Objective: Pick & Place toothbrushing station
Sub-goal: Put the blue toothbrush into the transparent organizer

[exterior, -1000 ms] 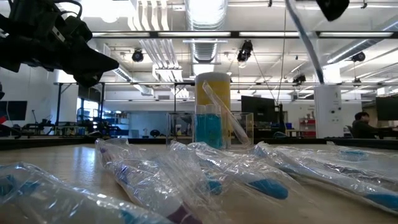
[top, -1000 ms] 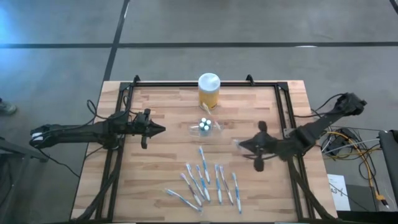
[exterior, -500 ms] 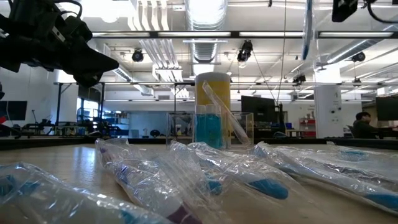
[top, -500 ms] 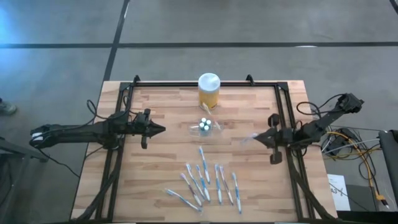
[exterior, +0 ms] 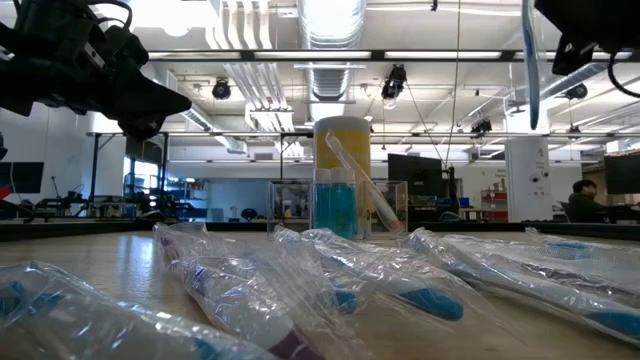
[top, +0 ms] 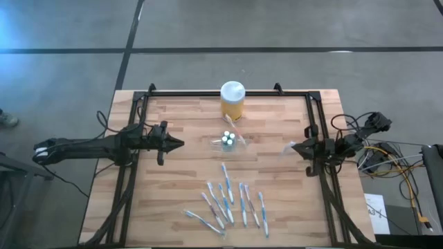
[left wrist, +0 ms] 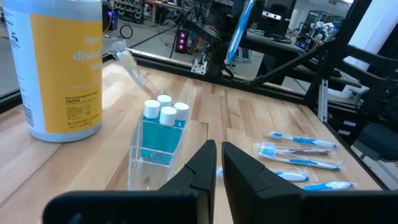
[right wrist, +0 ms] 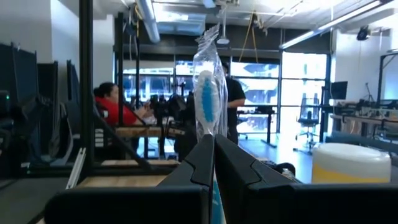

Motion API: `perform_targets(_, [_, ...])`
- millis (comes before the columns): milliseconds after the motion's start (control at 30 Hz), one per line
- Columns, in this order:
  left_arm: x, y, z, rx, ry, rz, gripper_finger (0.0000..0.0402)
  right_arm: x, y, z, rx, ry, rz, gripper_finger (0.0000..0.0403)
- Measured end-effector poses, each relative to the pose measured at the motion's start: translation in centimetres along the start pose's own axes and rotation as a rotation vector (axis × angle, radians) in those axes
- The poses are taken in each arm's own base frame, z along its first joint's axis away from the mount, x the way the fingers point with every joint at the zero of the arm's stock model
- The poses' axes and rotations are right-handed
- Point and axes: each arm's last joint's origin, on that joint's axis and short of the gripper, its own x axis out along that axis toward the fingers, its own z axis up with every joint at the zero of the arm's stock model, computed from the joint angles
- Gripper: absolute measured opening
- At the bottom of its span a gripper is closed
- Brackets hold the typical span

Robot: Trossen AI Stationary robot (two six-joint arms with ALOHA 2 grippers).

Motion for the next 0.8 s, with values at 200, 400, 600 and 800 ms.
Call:
perform_targets(200, [0.0, 0.0, 0.0, 0.0, 0.0, 0.0, 0.003, -0.71, -0.39, -0.97, 0.016, 0.008, -0.018, 0.0008])
perform_targets(400, [0.0, 0.0, 0.0, 0.0, 0.0, 0.0, 0.003, -0.72, -0.39, -1.02, 0.02, 0.012, -0.021, 0.0008])
perform_targets(600, [0.0, 0.0, 0.0, 0.001, 0.0, 0.001, 0.003, -0.71, -0.39, -0.99, 0.029, 0.01, -0.021, 0.0008])
perform_targets(800, [0.0, 0.02, 0.0, 0.004, -0.001, 0.008, 0.003, -0.55, -0.41, -0.75, 0.054, -0.012, -0.031, 0.0008])
